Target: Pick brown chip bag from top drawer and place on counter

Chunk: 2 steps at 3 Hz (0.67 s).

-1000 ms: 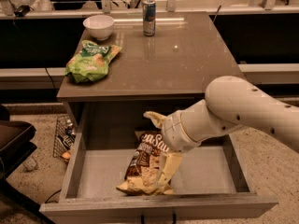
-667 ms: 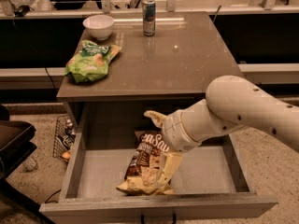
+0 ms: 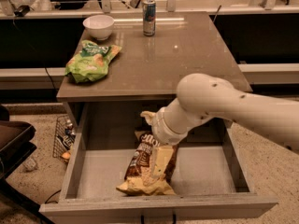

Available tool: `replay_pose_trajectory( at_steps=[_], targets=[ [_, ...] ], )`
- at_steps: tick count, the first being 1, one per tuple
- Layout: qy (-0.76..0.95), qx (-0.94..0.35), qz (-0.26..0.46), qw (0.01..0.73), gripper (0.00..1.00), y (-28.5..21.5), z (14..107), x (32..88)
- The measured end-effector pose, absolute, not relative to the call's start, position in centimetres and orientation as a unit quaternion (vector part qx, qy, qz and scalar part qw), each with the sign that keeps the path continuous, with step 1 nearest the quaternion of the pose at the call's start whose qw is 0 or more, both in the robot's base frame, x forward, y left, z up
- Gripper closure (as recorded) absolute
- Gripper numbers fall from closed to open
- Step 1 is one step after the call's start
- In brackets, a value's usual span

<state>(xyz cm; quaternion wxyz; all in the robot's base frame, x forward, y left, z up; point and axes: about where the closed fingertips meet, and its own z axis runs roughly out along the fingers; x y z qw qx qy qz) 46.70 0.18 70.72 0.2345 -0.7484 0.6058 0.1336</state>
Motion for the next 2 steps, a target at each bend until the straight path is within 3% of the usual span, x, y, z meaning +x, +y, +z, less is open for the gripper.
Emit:
replay_pose_trajectory(
  at_steps=[2],
  targets=[
    [0.607, -0.775, 0.085, 0.158, 0.0, -3.8, 63.3, 50.8]
  ],
)
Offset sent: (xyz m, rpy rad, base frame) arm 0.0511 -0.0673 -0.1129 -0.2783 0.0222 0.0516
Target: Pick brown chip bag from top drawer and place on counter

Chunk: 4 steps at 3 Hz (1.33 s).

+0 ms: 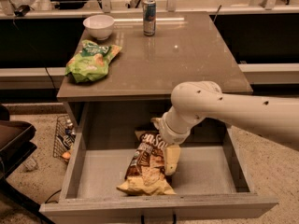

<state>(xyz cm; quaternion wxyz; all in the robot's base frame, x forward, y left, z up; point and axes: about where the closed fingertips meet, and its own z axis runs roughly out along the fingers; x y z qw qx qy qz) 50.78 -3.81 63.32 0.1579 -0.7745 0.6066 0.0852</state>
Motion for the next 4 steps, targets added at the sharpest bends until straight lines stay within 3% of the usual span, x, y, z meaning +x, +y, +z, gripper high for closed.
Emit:
replay_pose_trajectory(
  at_steps=[1, 4],
  targets=[
    [0.6, -0.783, 0.095, 0.135, 0.18, -4.77, 61.2, 48.86],
    [0.599, -0.784, 0.096, 0.133, 0.87, -4.69, 61.08, 48.67]
  ],
)
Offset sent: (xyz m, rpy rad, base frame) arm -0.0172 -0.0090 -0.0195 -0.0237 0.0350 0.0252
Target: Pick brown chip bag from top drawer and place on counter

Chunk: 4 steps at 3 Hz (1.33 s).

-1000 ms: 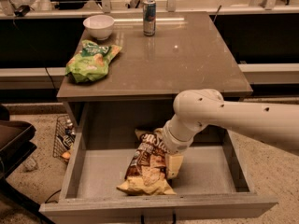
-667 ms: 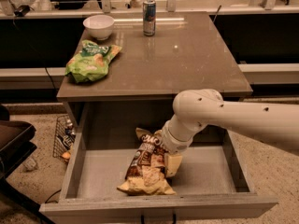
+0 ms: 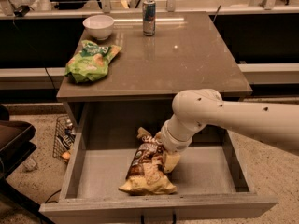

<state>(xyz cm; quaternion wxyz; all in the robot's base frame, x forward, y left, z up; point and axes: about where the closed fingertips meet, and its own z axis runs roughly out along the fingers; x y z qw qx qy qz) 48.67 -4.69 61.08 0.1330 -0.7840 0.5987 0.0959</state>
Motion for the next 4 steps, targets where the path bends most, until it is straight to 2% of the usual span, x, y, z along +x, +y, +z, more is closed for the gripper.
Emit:
replay_pose_trajectory(
  at_steps=[1, 2, 4],
  targets=[
    [0.599, -0.784, 0.096, 0.133, 1.0, -4.7, 61.1, 48.7],
    [0.589, -0.789, 0.103, 0.142, 1.0, -4.3, 62.6, 49.8],
    [0.626, -0.755, 0.108, 0.162, 1.0, -9.2, 74.6, 53.8]
  ],
)
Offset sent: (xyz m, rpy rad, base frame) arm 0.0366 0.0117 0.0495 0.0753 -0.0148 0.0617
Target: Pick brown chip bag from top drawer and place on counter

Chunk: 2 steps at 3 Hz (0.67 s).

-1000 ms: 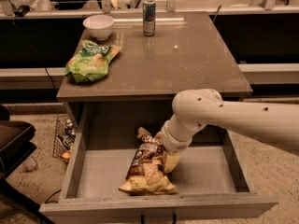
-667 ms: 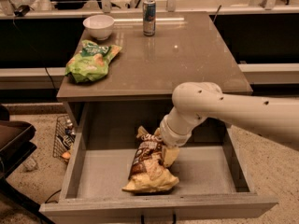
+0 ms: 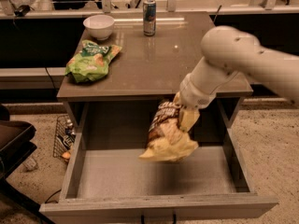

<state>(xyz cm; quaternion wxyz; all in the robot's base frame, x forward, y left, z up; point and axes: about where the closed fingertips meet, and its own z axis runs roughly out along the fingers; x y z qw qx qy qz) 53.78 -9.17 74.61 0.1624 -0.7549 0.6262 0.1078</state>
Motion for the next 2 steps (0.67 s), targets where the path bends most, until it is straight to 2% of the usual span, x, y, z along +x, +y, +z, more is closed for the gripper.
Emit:
replay_pose_trajectory(
  at_steps=[1, 2],
  targets=[
    [0.651, -0.733, 0.117, 0.16, 1.0, -12.4, 80.5, 55.0],
    [0.659, -0.726, 0.118, 0.158, 1.0, -13.6, 83.0, 55.4]
  ],
)
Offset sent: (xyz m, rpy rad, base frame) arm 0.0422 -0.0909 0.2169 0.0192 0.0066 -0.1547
